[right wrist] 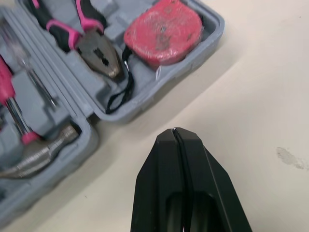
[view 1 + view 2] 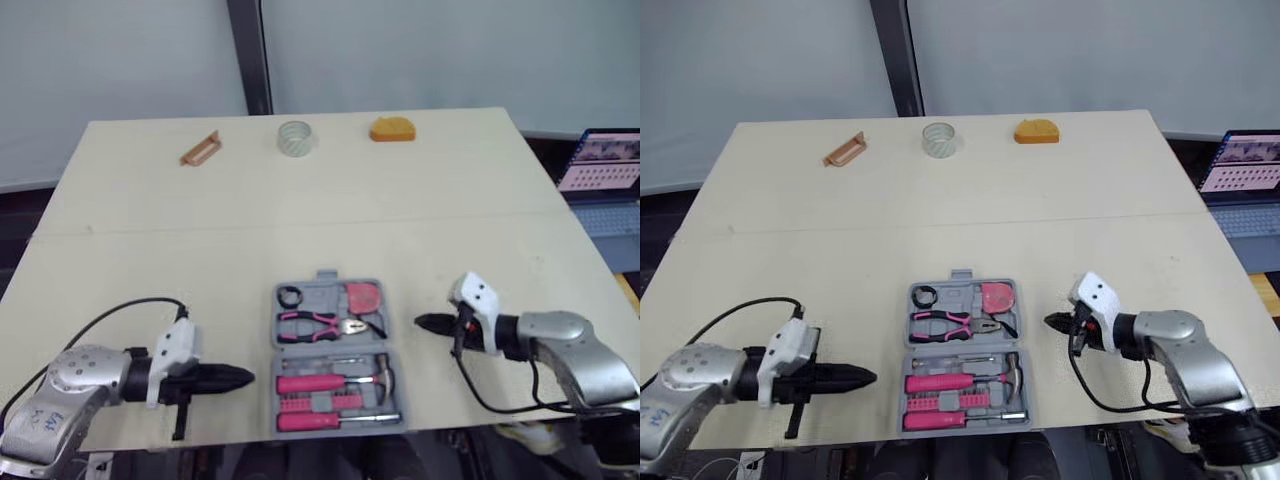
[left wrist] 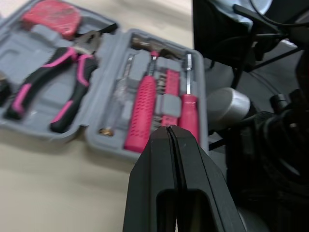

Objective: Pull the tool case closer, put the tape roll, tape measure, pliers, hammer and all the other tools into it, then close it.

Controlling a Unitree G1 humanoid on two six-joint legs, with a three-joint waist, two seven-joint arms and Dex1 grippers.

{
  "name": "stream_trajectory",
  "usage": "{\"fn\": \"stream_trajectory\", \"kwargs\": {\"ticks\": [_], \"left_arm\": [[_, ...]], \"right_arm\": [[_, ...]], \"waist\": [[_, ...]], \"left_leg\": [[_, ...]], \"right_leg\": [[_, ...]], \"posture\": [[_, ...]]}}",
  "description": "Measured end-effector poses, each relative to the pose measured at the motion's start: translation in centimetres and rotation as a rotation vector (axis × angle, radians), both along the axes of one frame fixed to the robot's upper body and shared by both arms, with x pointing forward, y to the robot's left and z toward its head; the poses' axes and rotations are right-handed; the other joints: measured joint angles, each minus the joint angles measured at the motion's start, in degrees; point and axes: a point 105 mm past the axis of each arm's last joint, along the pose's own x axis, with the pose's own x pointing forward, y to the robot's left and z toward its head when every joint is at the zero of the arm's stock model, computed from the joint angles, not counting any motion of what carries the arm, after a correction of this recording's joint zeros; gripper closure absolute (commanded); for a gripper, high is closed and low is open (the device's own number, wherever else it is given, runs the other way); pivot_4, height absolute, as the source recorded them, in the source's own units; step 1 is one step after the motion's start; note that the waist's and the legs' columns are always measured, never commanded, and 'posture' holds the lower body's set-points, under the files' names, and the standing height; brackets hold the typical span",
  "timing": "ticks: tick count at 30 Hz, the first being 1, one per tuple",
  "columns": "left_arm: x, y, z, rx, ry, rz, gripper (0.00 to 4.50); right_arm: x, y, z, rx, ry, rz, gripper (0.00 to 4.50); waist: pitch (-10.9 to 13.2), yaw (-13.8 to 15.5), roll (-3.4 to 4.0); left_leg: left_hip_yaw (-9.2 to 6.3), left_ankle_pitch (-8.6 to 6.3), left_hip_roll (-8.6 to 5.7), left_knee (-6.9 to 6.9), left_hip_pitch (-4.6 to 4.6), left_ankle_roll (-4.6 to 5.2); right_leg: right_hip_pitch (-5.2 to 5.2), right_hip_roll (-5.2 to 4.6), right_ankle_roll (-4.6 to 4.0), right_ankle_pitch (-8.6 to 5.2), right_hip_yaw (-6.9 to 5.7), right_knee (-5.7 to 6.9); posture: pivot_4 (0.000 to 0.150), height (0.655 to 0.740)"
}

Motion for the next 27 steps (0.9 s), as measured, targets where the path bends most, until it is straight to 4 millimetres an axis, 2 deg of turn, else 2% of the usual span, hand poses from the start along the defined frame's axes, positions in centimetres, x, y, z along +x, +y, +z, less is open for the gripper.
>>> {"fn": "stream_trajectory", "kwargs": {"ticks": [7, 11, 16, 17, 27], "left_arm": [[-0.5, -3.2, -2.8, 0.002, -0.119, -0.094, 4.45], [0.0, -3.6, -4.5, 0.010, -0.173, -0.085, 4.50], [0.6, -3.8, -4.9, 0.001, -0.217, -0.062, 4.50], [0.8, -3.8, -5.0, 0.001, -0.218, -0.057, 4.50], [1.2, -4.3, -6.0, 0.022, -0.204, -0.073, 4.50]], "right_arm": [[1.6, 1.6, 0.8, 0.153, 0.021, -0.080, 4.50], [2.5, 1.3, 1.2, 0.260, 0.112, -0.156, 2.71], [2.5, 1.5, 0.9, 0.375, 0.257, -0.185, 0.22], [2.5, 1.5, 0.8, 0.390, 0.279, -0.187, 0.05], [4.2, 1.8, 0.7, 0.523, 0.423, -0.236, 0.05]], "waist": [[0.0, 0.1, 0.01], [0.0, 0.1, 0.01], [0.0, 0.0, 0.01], [0.0, 0.0, 0.01], [0.0, -0.1, 0.01]], "left_leg": [[0.10, 0.00, 0.00, 0.04, -0.03, 0.00], [0.12, 0.01, 0.00, 0.22, -0.48, 0.01], [0.10, 0.01, 0.00, 0.36, -0.65, 0.02], [0.10, 0.02, 0.00, 0.36, -0.64, 0.02], [0.11, 0.02, 0.00, 0.35, -0.67, 0.02]], "right_leg": [[-0.15, 0.00, 0.00, 0.00, 0.09, 0.00], [-0.65, 0.01, -0.01, 0.00, 0.12, 0.37], [-0.79, 0.00, 0.00, 0.01, 0.12, 0.56], [-0.79, 0.00, 0.00, 0.01, 0.12, 0.57], [-0.84, 0.00, 0.00, 0.00, 0.12, 0.59]], "posture": [[0.150, 0.7400], [0.150, 0.7400], [0.150, 0.7400], [0.150, 0.7400], [0.150, 0.7400]]}}
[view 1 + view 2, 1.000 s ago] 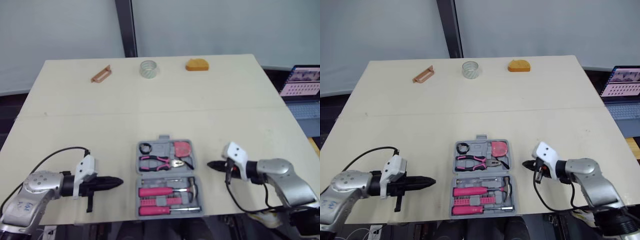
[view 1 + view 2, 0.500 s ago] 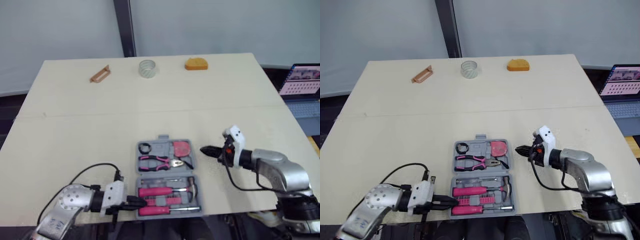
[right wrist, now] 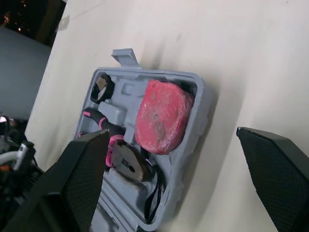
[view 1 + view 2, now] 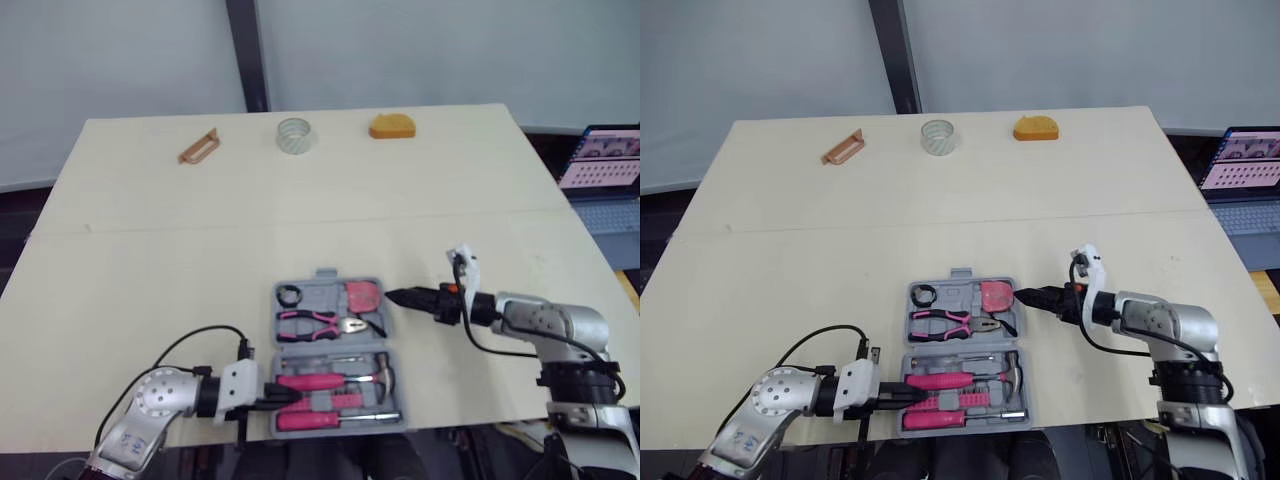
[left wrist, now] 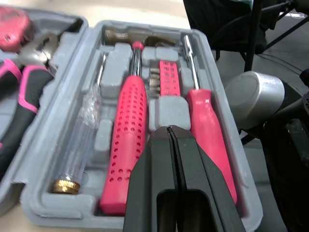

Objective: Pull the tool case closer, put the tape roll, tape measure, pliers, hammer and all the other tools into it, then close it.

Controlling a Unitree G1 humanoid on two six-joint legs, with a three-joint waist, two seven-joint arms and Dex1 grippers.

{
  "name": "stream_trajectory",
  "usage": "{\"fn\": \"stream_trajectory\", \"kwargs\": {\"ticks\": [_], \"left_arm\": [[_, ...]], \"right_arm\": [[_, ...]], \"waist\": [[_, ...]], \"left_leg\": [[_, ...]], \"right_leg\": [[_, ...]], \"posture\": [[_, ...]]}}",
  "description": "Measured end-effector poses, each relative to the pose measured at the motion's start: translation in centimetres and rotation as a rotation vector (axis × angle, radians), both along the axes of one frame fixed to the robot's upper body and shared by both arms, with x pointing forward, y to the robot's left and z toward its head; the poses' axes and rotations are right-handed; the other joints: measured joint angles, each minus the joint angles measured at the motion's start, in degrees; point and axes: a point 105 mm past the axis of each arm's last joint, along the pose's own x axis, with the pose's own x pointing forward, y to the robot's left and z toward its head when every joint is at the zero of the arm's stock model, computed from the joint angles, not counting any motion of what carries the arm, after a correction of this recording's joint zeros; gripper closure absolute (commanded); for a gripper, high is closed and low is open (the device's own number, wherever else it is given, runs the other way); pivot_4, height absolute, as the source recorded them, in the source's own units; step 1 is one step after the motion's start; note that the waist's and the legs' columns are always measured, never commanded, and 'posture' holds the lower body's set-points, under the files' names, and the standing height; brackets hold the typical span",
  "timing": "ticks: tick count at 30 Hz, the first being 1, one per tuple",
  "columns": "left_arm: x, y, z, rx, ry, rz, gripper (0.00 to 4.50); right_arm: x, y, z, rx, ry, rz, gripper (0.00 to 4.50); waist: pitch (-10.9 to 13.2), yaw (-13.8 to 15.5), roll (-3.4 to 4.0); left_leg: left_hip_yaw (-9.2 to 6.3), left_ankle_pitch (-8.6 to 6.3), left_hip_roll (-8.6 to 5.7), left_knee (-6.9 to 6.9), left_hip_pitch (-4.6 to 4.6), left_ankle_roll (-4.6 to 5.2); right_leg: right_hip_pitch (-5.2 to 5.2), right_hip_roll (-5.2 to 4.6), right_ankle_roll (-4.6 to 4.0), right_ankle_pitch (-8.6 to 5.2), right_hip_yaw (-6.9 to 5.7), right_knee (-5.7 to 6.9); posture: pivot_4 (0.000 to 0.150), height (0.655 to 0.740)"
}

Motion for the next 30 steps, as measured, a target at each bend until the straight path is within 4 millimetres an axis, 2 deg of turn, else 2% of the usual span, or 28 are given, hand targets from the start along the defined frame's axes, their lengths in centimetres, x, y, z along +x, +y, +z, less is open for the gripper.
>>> {"fn": "stream_trajectory", "kwargs": {"ticks": [15, 24, 30], "left_arm": [[-0.2, 0.1, -0.9, 0.046, 0.006, -0.021, 4.50], [-0.1, 0.2, -1.0, 0.071, -0.014, -0.030, 4.50], [-0.1, 0.2, -1.1, 0.073, -0.020, -0.032, 4.50]], "right_arm": [[1.4, 1.8, -1.6, 0.068, 0.115, -0.002, 0.05], [2.0, 3.9, -1.7, 0.114, 0.107, 0.057, 0.05], [2.2, 4.3, -1.7, 0.119, 0.103, 0.079, 0.05]], "waist": [[0.0, -0.8, 0.05], [-0.1, -1.3, 0.17], [-0.1, -1.4, 0.21]], "left_leg": [[0.01, 0.00, 0.00, 0.00, 0.02, 0.00], [0.01, 0.00, 0.00, -0.01, 0.07, 0.00], [0.01, 0.00, 0.00, 0.00, 0.09, 0.00]], "right_leg": [[-0.01, 0.00, 0.00, 0.00, -0.01, 0.04], [0.02, -0.01, 0.00, 0.00, -0.01, 0.05], [0.03, -0.01, 0.00, 0.00, -0.01, 0.06]], "posture": [[0.150, 0.7400], [0.150, 0.7400], [0.150, 0.7400]]}}
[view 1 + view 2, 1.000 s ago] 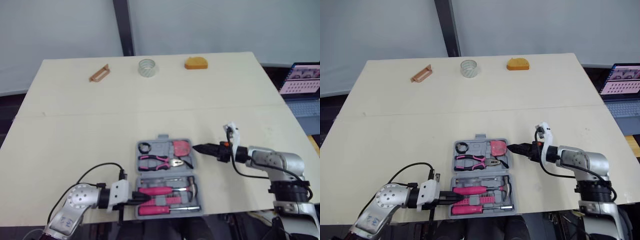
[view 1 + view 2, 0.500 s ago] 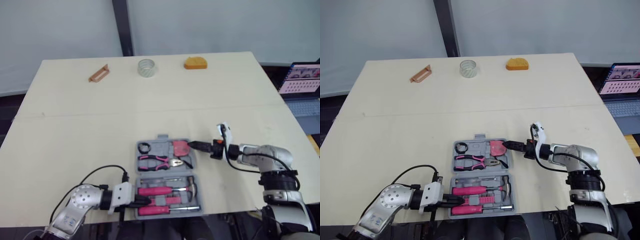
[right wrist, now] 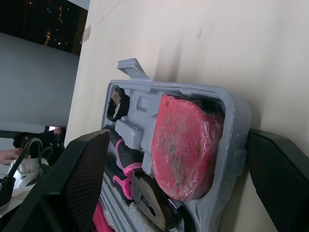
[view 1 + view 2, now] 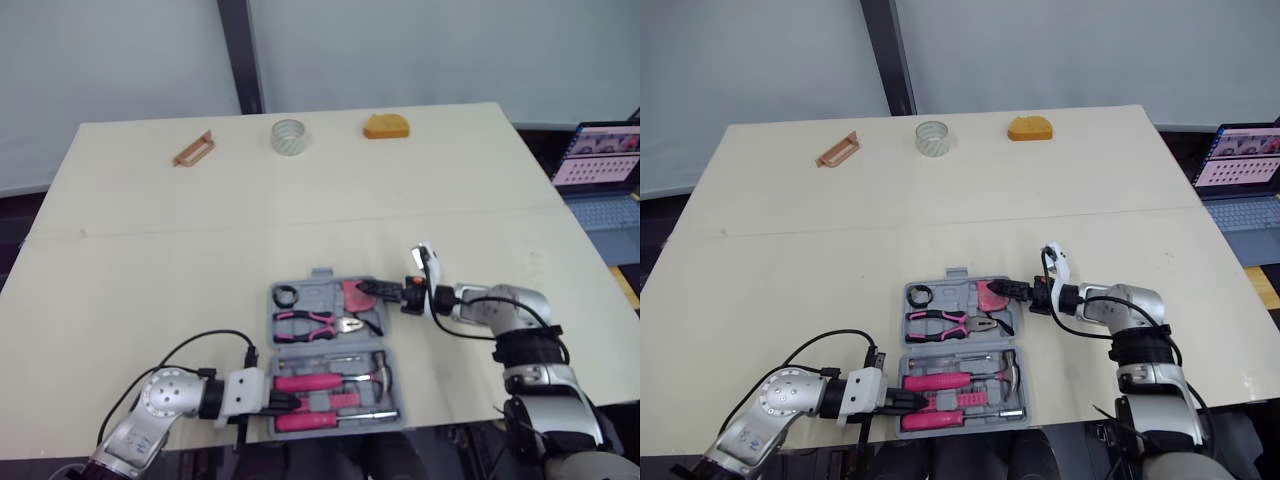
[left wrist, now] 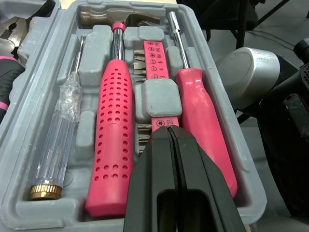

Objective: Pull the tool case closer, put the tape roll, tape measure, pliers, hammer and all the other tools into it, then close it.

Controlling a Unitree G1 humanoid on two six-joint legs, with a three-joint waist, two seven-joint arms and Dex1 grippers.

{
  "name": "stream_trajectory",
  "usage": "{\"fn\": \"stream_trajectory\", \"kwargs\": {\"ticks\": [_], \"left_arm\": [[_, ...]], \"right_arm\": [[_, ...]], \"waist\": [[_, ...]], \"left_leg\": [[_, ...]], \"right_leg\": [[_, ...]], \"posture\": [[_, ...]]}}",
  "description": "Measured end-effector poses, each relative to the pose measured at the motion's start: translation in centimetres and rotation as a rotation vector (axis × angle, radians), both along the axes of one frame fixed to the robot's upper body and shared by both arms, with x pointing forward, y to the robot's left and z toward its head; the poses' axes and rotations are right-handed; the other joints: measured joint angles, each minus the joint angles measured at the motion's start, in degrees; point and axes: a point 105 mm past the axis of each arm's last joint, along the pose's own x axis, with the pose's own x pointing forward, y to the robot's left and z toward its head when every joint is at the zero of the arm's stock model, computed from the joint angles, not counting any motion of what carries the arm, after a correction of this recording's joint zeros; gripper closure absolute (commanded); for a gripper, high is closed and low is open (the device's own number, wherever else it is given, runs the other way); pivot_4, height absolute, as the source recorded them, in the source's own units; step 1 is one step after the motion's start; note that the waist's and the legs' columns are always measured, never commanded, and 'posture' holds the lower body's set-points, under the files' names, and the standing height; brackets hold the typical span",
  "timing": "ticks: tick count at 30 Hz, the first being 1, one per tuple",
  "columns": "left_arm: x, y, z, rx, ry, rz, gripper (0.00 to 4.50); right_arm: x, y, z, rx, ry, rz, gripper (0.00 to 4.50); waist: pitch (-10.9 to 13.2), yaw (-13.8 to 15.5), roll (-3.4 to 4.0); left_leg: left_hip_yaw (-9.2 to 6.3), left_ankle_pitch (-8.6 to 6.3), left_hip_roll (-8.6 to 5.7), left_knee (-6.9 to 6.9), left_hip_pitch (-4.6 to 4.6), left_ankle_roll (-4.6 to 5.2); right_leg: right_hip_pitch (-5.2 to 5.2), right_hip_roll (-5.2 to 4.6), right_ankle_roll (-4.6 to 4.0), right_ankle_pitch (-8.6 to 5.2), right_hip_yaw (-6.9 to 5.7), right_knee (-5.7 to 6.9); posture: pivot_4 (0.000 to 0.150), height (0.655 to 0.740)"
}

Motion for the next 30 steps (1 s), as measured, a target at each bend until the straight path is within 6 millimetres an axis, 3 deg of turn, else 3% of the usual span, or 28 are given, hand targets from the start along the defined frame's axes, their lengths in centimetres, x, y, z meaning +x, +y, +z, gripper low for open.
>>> {"fn": "stream_trajectory", "kwargs": {"ticks": [4, 10, 18, 20, 25, 27, 30], "left_arm": [[0.0, -0.1, 0.0, 0.001, -0.007, -0.005, 4.50], [0.3, -0.2, -0.2, -0.007, -0.030, -0.003, 4.50], [-0.2, 0.7, -0.2, -0.012, -0.017, 0.114, 4.50], [-1.5, 2.1, 1.1, -0.016, 0.063, 0.231, 4.50], [-7.6, 6.0, 5.3, -0.069, 0.388, 0.481, 4.50], [-10.2, 9.1, 6.5, -0.030, 0.511, 0.581, 4.50], [-8.4, 11.4, 7.9, -0.030, 0.383, 0.613, 4.50]], "right_arm": [[-0.1, 0.1, 0.4, -0.005, -0.009, 0.023, 0.05], [-1.7, -0.1, 3.3, -0.022, -0.096, 0.120, 0.05], [-6.2, 0.3, 5.9, -0.050, -0.173, 0.285, 0.05], [-8.3, 0.2, 6.4, -0.062, -0.178, 0.340, 0.05], [-12.7, -0.5, 7.1, -0.075, -0.171, 0.416, 0.05], [-15.2, -1.9, 6.6, -0.132, -0.138, 0.416, 0.05], [-17.2, -2.4, 5.6, -0.193, -0.154, 0.417, 0.05]], "waist": [[0.0, 0.1, 0.06], [-0.1, 0.2, 0.16], [-0.1, 0.0, 0.16], [0.0, -0.3, -0.04], [0.3, 0.3, -0.52], [0.4, 1.3, -0.52], [0.3, 3.5, 0.01]], "left_leg": [[0.00, 0.00, 0.00, 0.00, -0.01, 0.00], [-0.01, 0.00, 0.00, 0.01, 0.01, 0.00], [-0.02, 0.00, 0.04, -0.09, 0.00, 0.00], [-0.01, -0.01, 0.12, -0.18, -0.10, 0.00], [0.06, -0.12, 0.13, -0.05, -0.18, 0.03], [0.10, -0.20, 0.06, 0.00, -0.09, 0.11], [0.07, -0.20, 0.04, 0.03, -0.09, 0.14]], "right_leg": [[0.00, 0.00, 0.00, 0.00, 0.00, -0.01], [0.04, -0.01, 0.00, 0.00, -0.01, -0.02], [-0.03, 0.01, 0.00, 0.00, -0.02, -0.04], [-0.16, 0.05, -0.01, -0.01, -0.03, -0.04], [-0.17, 0.03, -0.03, -0.01, -0.07, -0.12], [-0.03, 0.03, -0.10, 0.03, -0.07, -0.56], [0.00, 0.04, -0.31, 0.22, -0.09, -0.72]], "posture": [[0.150, 0.7400], [0.150, 0.7400], [0.150, 0.7400], [0.150, 0.7400], [0.150, 0.7400], [0.150, 0.7400], [0.150, 0.7400]]}}
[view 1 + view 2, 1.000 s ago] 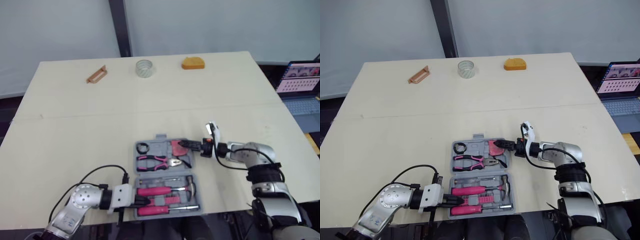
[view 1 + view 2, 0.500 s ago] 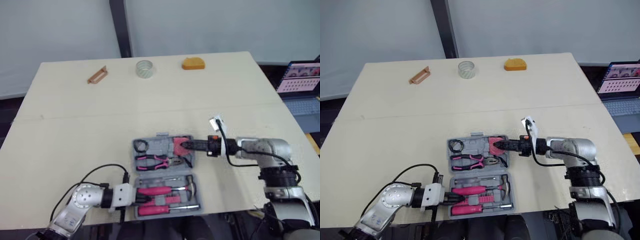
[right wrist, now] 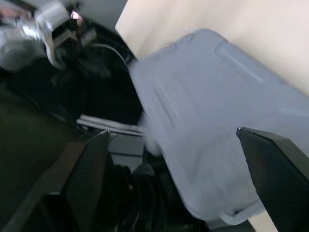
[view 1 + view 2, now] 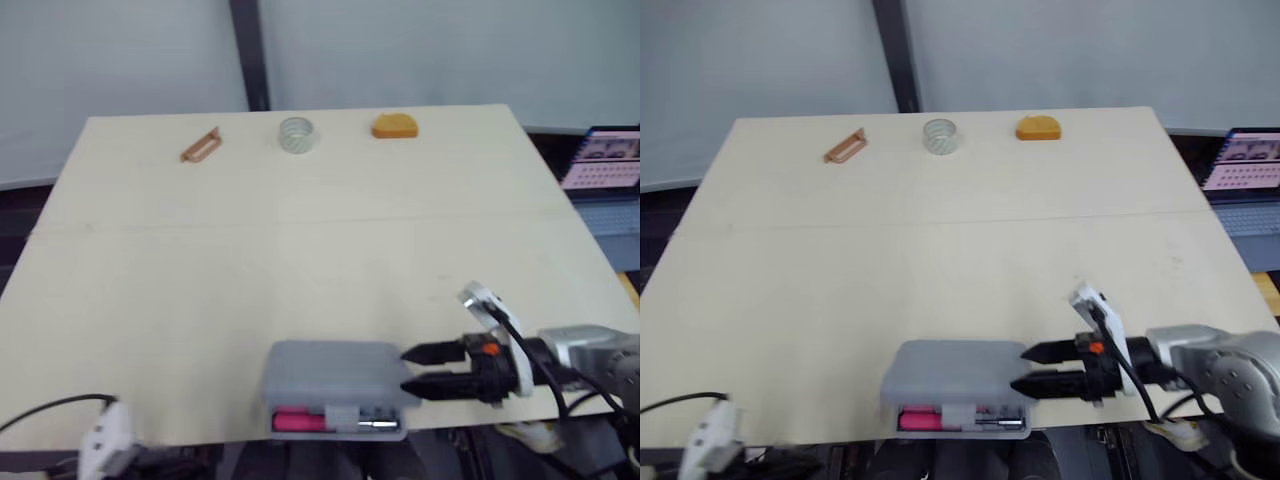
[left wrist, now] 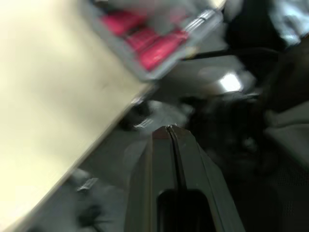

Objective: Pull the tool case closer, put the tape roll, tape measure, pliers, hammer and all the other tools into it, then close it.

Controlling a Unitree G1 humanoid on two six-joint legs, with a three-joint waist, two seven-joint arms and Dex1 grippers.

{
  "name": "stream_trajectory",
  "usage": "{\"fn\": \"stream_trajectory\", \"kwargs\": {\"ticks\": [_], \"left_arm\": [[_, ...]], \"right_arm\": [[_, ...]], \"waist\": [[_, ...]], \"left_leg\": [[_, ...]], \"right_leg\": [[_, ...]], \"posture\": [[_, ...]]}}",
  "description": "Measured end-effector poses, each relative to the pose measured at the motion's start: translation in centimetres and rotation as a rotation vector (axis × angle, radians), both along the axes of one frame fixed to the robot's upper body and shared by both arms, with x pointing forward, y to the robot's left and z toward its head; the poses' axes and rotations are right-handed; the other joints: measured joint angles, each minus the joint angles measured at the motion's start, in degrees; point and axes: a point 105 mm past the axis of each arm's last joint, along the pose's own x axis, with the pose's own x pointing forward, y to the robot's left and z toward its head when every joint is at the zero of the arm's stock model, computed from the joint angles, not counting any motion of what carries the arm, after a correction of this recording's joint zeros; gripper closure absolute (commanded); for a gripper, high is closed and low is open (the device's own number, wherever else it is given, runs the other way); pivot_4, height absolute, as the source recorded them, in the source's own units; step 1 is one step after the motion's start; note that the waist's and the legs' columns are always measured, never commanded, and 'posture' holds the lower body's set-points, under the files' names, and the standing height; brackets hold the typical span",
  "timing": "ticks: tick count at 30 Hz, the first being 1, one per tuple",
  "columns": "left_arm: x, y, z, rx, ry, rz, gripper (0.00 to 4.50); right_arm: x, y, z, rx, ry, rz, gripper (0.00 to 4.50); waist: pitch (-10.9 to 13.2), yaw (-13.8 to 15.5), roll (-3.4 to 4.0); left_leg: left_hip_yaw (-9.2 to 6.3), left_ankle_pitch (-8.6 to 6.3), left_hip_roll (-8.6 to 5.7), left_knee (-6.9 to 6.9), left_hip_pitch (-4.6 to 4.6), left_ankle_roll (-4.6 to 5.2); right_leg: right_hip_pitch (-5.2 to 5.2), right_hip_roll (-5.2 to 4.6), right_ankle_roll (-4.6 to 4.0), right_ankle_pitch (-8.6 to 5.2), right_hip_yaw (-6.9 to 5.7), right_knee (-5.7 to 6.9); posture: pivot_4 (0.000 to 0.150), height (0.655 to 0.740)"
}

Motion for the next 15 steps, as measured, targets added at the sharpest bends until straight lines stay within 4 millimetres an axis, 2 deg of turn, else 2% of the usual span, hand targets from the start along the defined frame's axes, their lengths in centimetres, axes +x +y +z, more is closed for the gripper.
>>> {"fn": "stream_trajectory", "kwargs": {"ticks": [4, 6, 8, 12, 15], "left_arm": [[3.0, 1.1, 0.4, 0.049, -0.134, -0.038, 4.50], [4.4, 1.2, 0.2, 0.060, -0.186, -0.055, 4.50], [6.6, 0.7, 0.3, 0.077, -0.283, -0.081, 4.50], [8.2, 0.0, -0.5, 0.101, -0.343, -0.094, 4.50], [8.5, -0.8, -1.2, 0.094, -0.359, -0.116, 4.50]], "right_arm": [[-0.3, -1.8, -1.7, -0.116, -0.152, -0.063, 0.05], [0.3, -2.8, -2.4, -0.151, -0.251, -0.098, 0.05], [1.1, -3.9, -3.2, -0.199, -0.402, -0.136, 0.05], [1.5, -4.7, -4.3, -0.239, -0.525, -0.147, 0.05], [1.8, -5.2, -4.7, -0.264, -0.585, -0.143, 0.05]], "waist": [[-0.1, -0.1, -0.29], [-0.2, -0.4, -0.49], [-0.3, -1.1, -0.62], [-0.3, -2.3, -0.63], [-0.3, -2.5, -0.63]], "left_leg": [[0.12, -0.05, 0.00, -0.02, -0.03, 0.01], [0.19, -0.06, 0.00, -0.04, -0.03, 0.05], [0.31, -0.07, 0.02, -0.08, -0.02, 0.07], [0.47, -0.07, 0.08, -0.12, 0.04, 0.07], [0.47, -0.04, 0.12, -0.06, 0.10, 0.06]], "right_leg": [[0.02, 0.02, -0.07, 0.10, 0.08, -0.21], [0.02, 0.02, -0.01, 0.12, 0.10, -0.28], [0.01, 0.02, 0.10, 0.18, 0.10, -0.15], [-0.03, 0.02, 0.20, 0.23, 0.06, -0.12], [0.00, 0.02, 0.22, 0.24, 0.07, -0.06]], "posture": [[0.150, 0.7400], [0.150, 0.7400], [0.150, 0.7400], [0.150, 0.7400], [0.150, 0.7400]]}}
